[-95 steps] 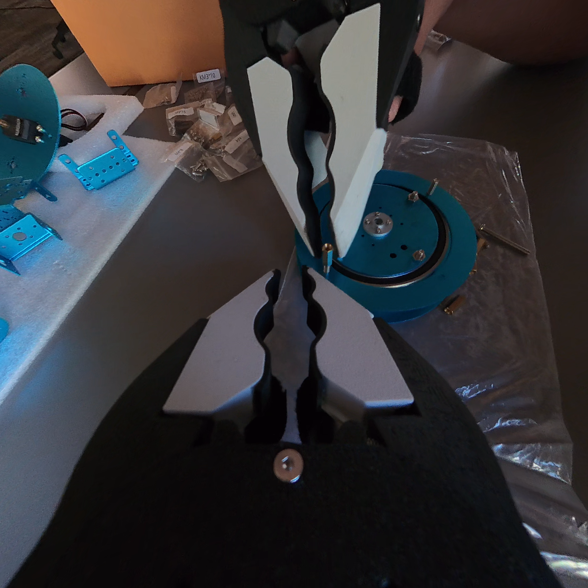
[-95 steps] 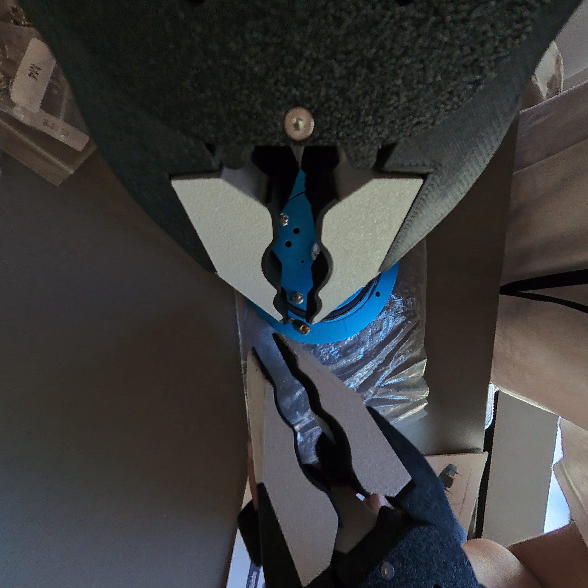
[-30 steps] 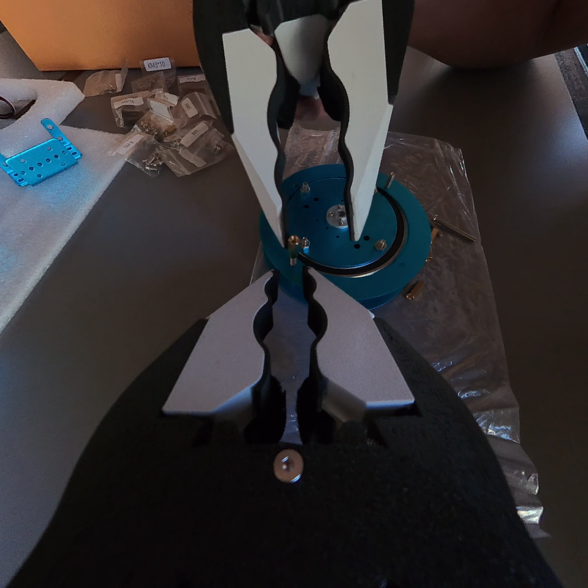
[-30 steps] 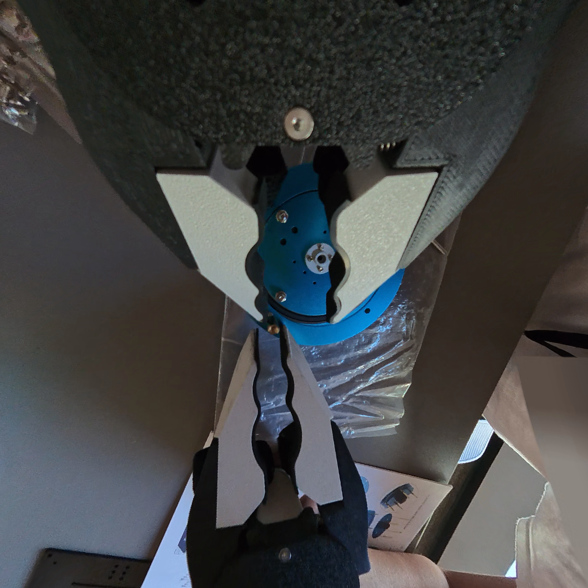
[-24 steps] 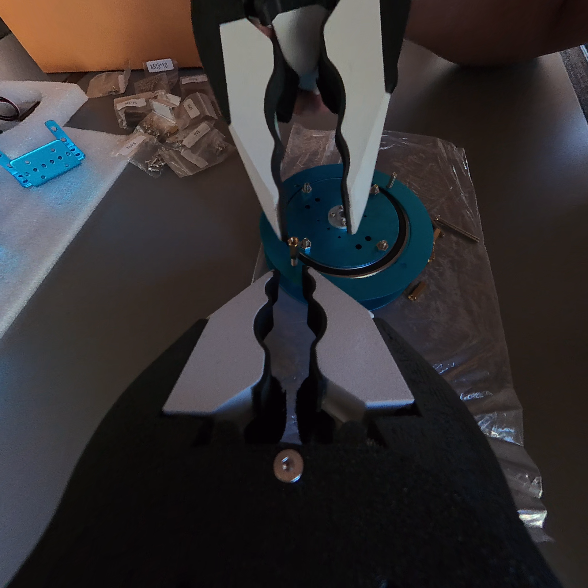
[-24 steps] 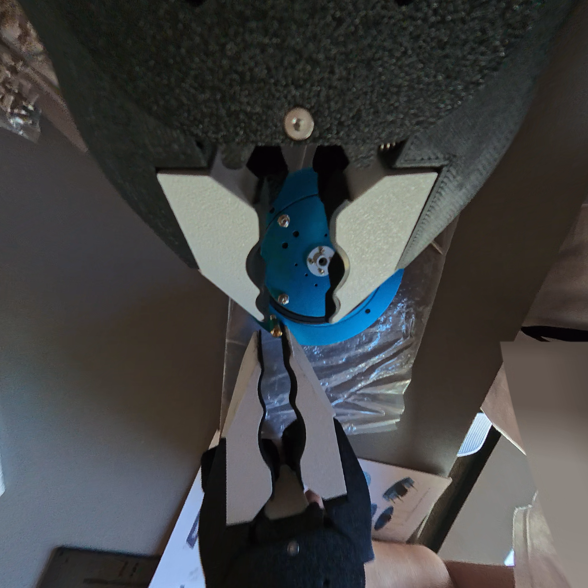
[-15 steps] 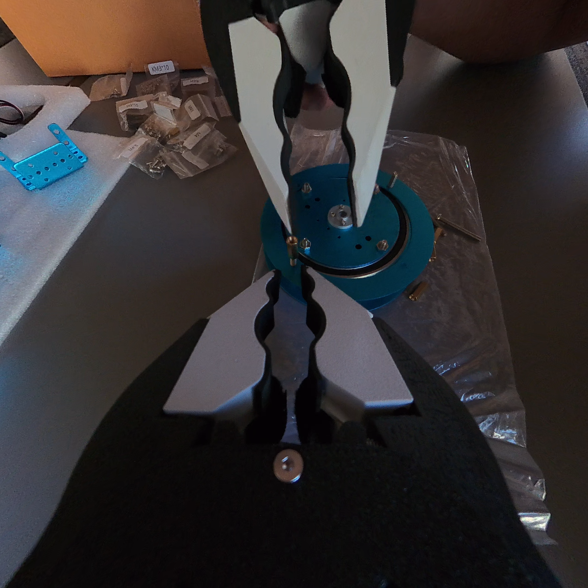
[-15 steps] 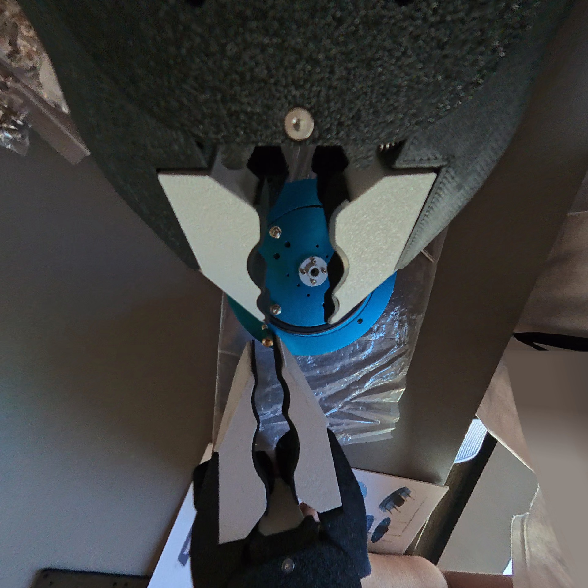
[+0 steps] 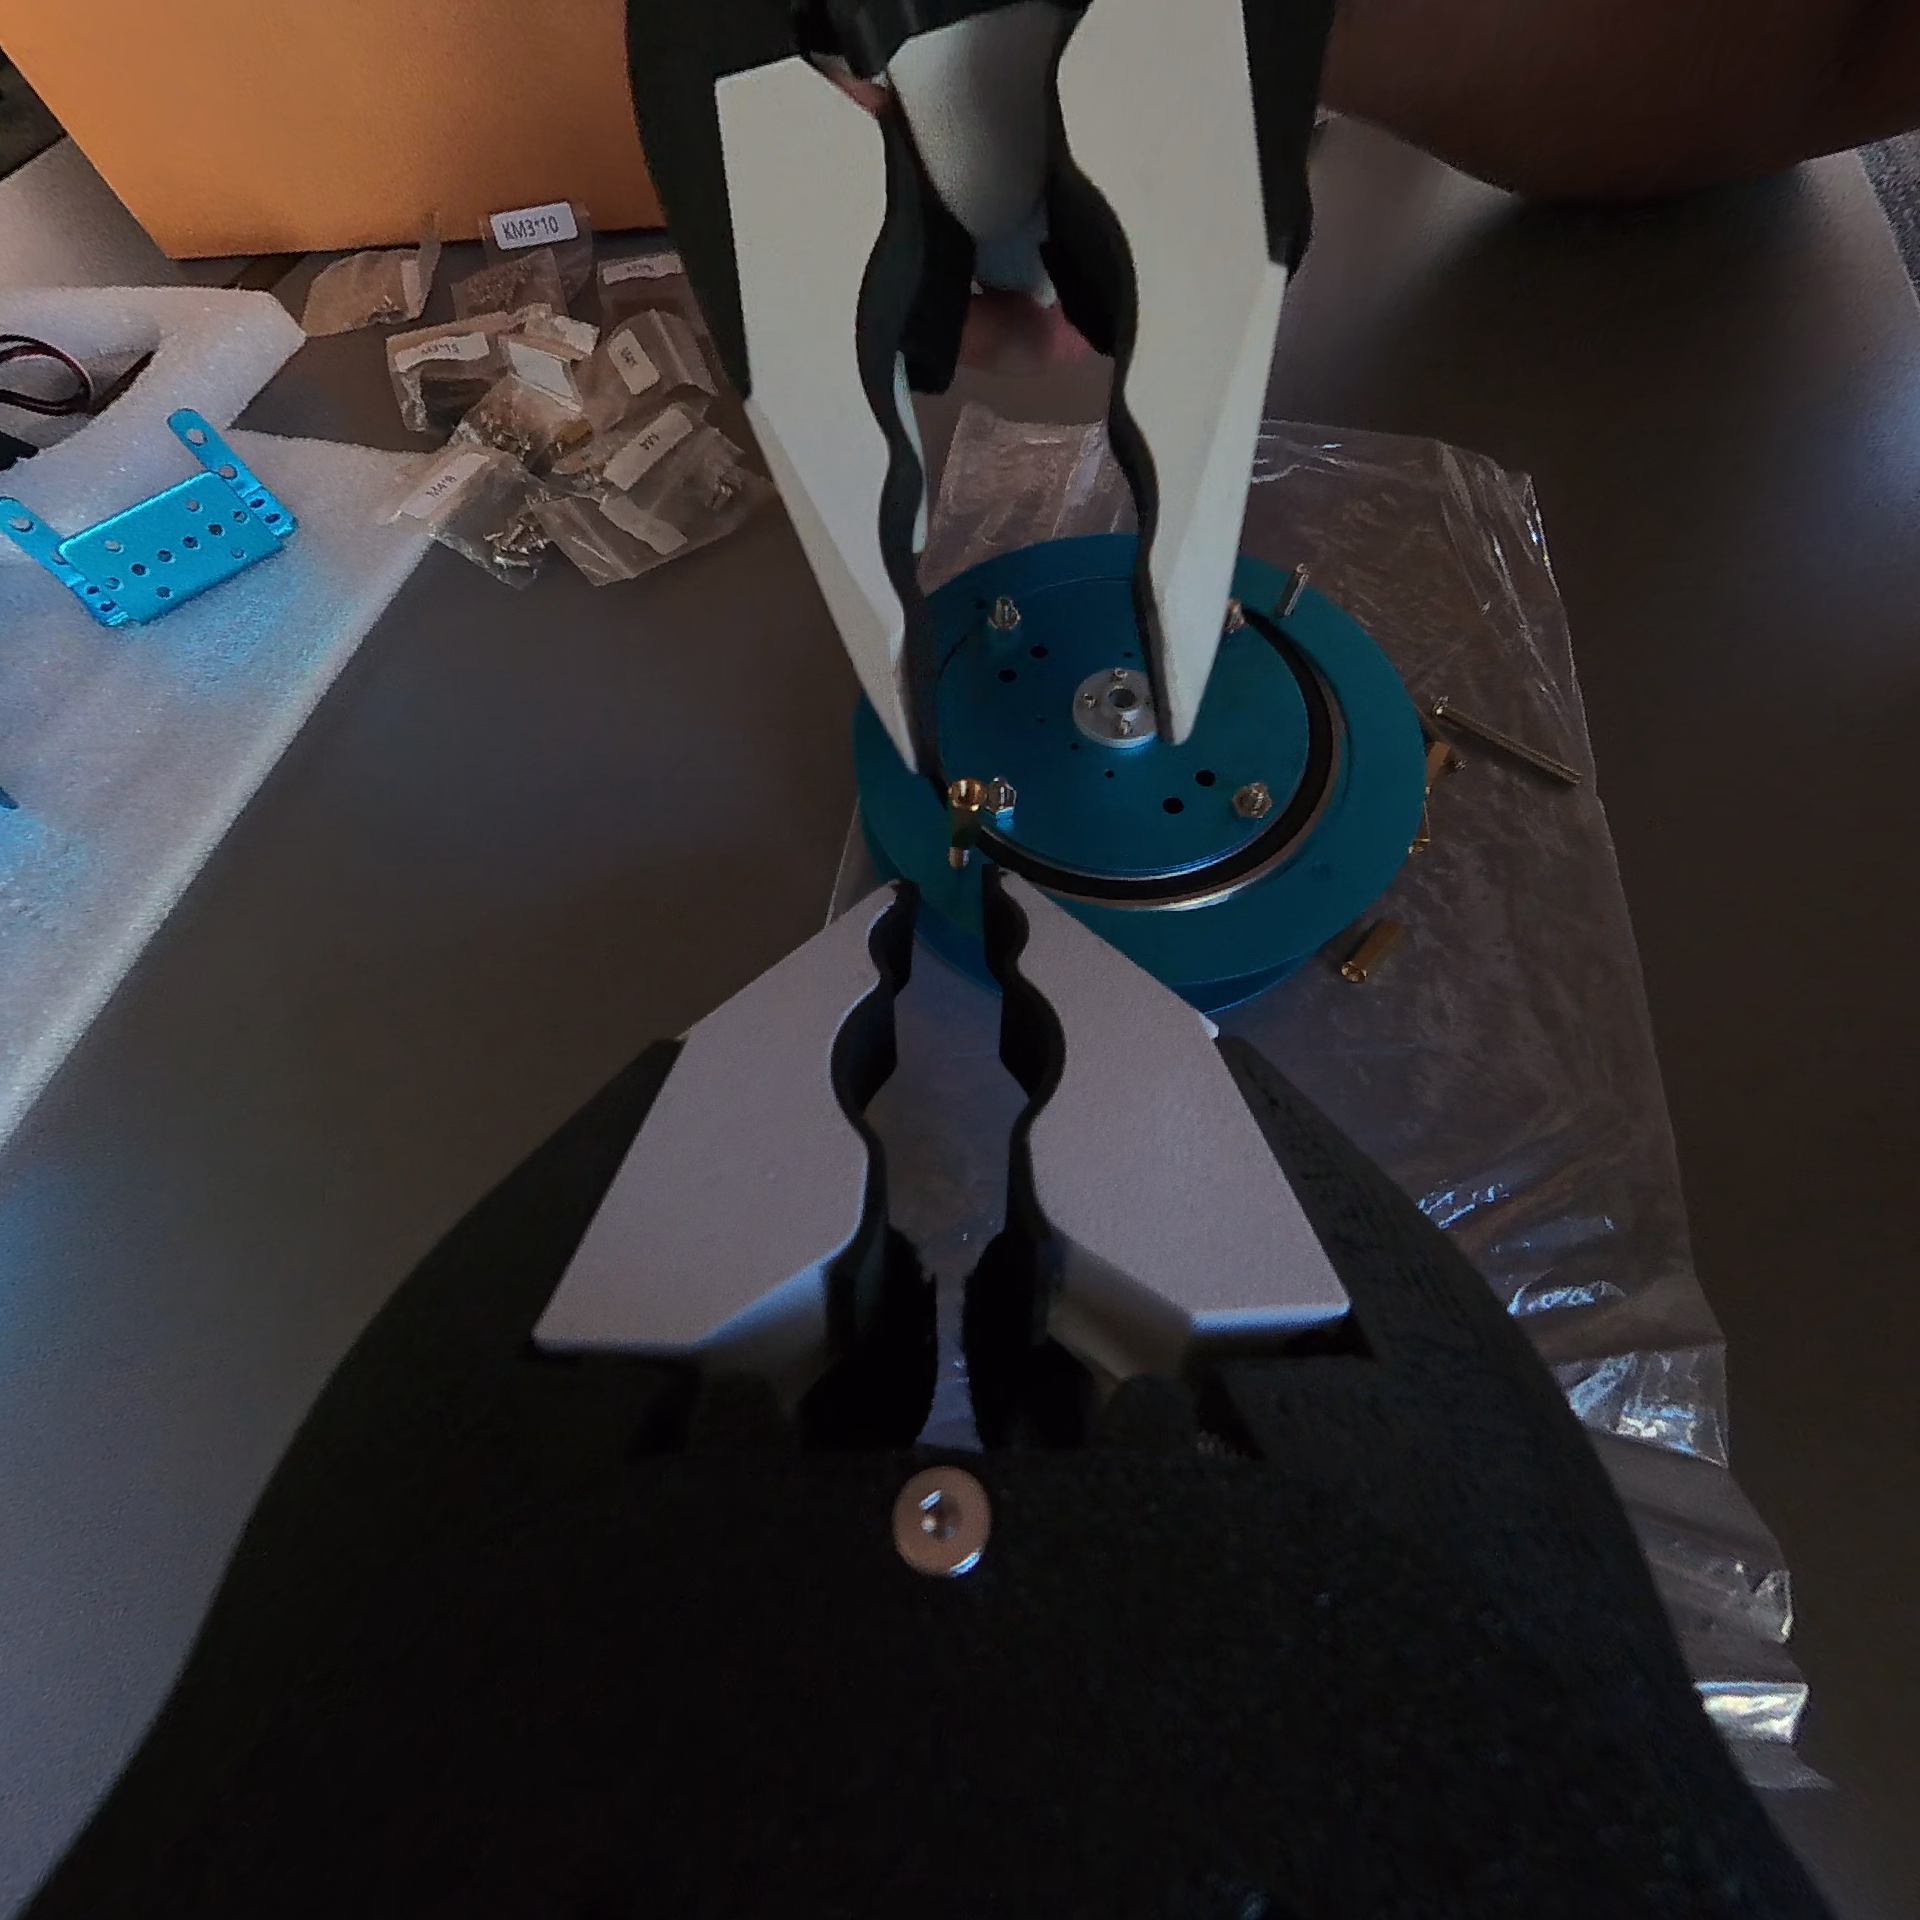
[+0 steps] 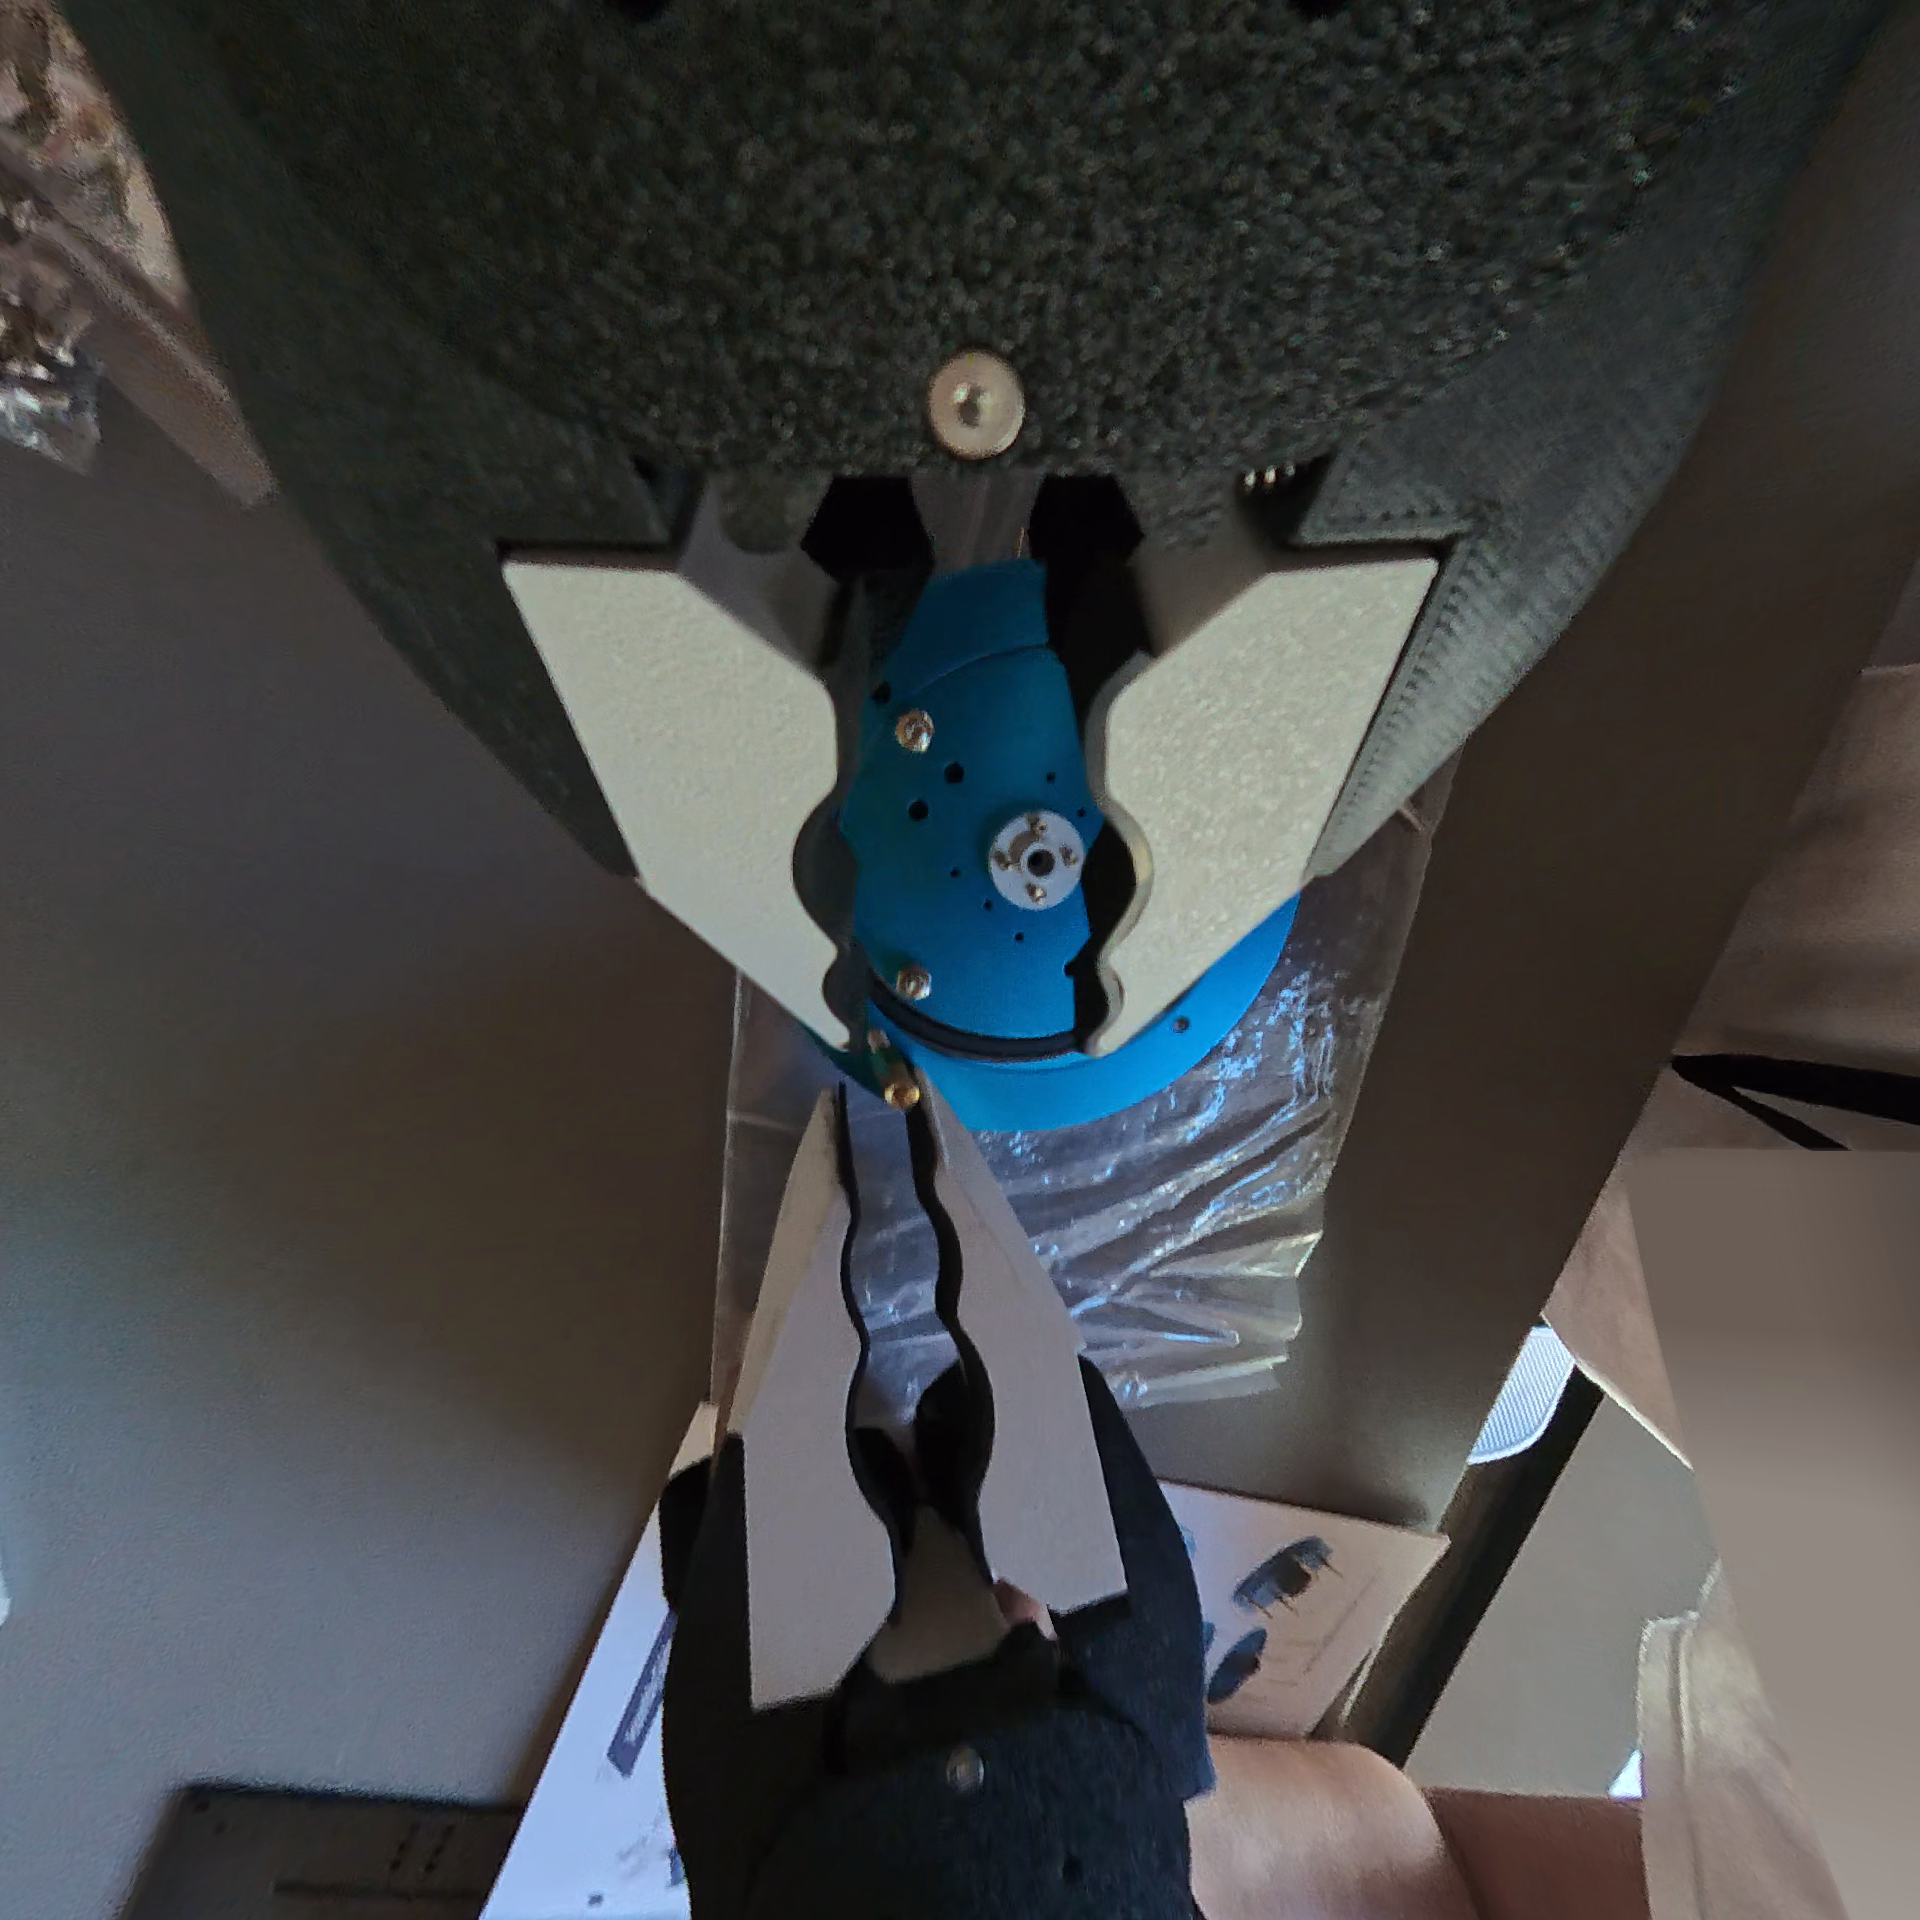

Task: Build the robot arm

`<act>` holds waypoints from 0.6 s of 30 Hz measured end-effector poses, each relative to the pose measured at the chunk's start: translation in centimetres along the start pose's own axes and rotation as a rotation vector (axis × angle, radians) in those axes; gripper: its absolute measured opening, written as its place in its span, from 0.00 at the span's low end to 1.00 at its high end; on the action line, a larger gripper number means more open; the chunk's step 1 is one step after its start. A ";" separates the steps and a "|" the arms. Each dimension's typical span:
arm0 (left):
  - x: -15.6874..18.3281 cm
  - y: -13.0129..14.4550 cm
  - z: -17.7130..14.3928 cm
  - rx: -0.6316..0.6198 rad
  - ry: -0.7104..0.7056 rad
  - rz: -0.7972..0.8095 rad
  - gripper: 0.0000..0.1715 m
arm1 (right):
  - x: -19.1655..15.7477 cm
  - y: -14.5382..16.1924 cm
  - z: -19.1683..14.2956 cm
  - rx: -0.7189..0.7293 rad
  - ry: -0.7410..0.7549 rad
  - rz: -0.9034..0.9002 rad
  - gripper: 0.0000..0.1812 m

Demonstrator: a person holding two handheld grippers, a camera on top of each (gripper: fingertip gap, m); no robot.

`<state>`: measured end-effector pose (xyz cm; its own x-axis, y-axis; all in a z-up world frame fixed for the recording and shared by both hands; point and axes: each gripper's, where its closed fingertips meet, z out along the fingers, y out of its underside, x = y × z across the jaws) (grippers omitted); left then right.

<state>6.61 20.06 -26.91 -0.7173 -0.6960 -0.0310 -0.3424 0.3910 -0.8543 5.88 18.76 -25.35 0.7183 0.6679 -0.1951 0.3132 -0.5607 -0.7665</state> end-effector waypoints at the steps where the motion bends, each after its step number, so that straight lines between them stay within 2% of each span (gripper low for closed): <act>1: 0.0 0.0 0.0 0.000 -0.001 0.001 0.07 | 0.0 -0.3 0.3 0.008 -0.001 -0.010 0.22; 4: -0.1 0.0 0.0 -0.001 -0.007 0.000 0.07 | -0.1 -0.2 1.0 -0.016 0.006 -0.041 0.26; 6: -0.1 0.0 0.0 -0.003 -0.011 0.000 0.07 | -0.3 0.2 0.9 -0.029 0.003 -0.026 0.25; 8: -0.2 0.2 0.2 -0.018 -0.020 0.003 0.07 | -0.2 0.8 0.3 -0.048 0.009 -0.009 0.19; 12: -0.2 0.5 0.3 -0.036 -0.029 0.022 0.06 | 0.4 -0.2 -0.4 0.002 0.029 -0.002 0.19; 14: -0.3 0.4 0.3 -0.035 -0.033 0.015 0.07 | 1.2 -0.3 -0.3 -0.003 0.083 -0.027 0.18; 18: -0.6 0.3 0.0 -0.025 -0.030 -0.021 0.08 | 1.6 0.4 -0.4 -0.034 0.098 -0.007 0.19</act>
<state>6.91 20.64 -27.15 -0.6914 -0.7219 -0.0296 -0.3723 0.3910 -0.8417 7.36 19.42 -25.72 0.7730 0.6215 -0.1273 0.3384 -0.5736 -0.7460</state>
